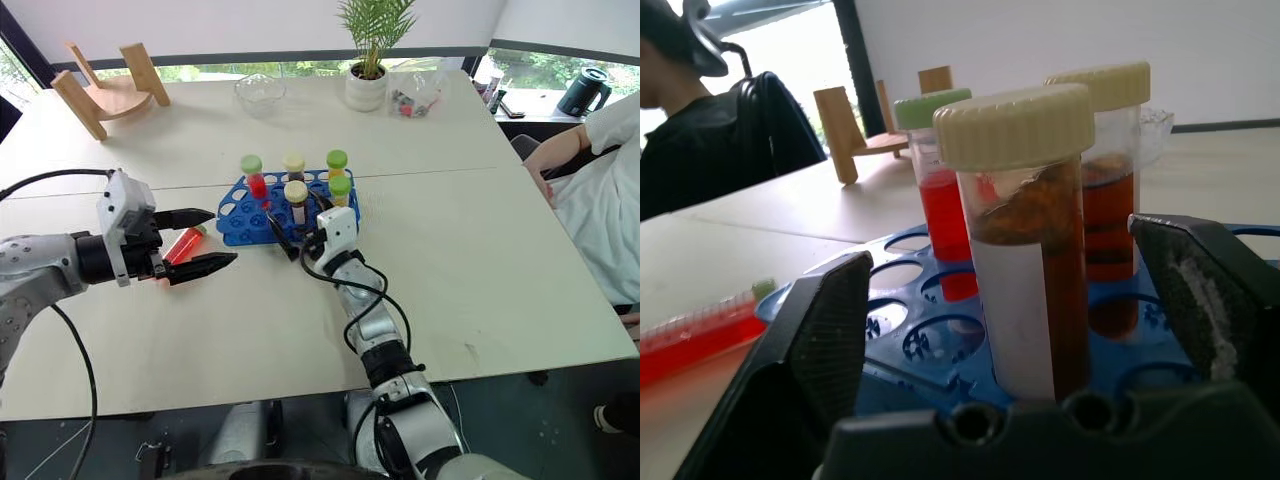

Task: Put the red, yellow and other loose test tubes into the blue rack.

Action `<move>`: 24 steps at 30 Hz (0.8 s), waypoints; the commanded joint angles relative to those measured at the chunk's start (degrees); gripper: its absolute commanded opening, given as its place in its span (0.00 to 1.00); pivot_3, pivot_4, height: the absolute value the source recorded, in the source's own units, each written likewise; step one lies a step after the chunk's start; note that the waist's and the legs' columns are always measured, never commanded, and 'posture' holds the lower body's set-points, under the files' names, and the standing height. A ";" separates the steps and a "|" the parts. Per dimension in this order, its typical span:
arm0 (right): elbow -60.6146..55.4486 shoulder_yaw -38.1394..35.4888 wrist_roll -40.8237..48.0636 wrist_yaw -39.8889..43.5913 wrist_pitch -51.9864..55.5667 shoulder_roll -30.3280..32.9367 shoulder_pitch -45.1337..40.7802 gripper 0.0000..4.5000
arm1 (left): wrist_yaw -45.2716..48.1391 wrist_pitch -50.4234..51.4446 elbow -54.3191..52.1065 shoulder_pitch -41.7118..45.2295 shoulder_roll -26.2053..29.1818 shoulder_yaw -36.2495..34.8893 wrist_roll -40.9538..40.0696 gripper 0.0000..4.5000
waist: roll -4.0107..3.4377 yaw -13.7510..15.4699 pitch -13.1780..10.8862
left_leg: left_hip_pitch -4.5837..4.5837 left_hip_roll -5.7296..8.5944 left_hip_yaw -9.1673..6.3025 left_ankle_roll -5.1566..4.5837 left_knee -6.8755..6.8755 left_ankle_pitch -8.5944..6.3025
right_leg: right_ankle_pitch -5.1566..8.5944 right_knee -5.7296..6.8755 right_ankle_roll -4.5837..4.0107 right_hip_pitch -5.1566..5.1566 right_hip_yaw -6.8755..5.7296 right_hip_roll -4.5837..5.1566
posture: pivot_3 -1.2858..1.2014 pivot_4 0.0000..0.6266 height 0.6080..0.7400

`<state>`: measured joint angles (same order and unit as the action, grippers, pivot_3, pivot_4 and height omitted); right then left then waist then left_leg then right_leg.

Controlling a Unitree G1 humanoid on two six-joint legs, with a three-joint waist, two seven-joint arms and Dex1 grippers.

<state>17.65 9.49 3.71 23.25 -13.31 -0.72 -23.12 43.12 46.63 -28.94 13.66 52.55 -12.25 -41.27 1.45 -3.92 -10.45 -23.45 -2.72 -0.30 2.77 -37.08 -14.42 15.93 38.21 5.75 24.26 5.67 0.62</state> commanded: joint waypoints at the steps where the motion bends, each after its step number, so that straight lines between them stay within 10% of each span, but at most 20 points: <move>1: -20.42 0.71 6.62 7.35 14.27 7.11 3.65 0.98 | -1.87 -0.98 2.14 0.98 3.04 -0.68 5.20 1.00 | -0.02 0.06 -0.01 | 0.00 0.00 0.00 0.00 -0.01 0.00 | 0.00 0.00 0.00 0.00 0.00 0.00 | 0.52 0.24 1.00; 11: -47.51 -5.69 25.91 28.18 41.53 37.69 1.83 0.98 | 0.50 8.55 18.12 10.69 10.07 10.18 12.51 1.00 | -0.01 0.00 -0.02 | 0.05 0.01 -0.01 -0.03 -0.01 -0.01 | 0.03 -0.05 0.01 -0.06 -0.01 -0.06 | 0.52 0.24 1.00; 24: -48.85 -6.69 28.97 42.09 41.56 48.67 -5.30 0.98 | -0.39 15.82 43.61 28.14 -4.83 21.49 20.32 1.00 | 0.09 1.63 -0.06 | -0.04 0.04 -0.02 -0.06 -0.10 -0.02 | 0.02 -0.04 0.02 -0.03 -0.04 -0.05 | 0.52 0.24 1.00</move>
<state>-28.98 4.17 31.36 64.11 28.71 46.91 -27.59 43.25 61.78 12.45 40.04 48.49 8.69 -22.39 1.53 -2.29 -10.52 -23.49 -2.67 -0.34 2.72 -37.19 -14.44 15.95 38.18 5.78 24.23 5.63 0.57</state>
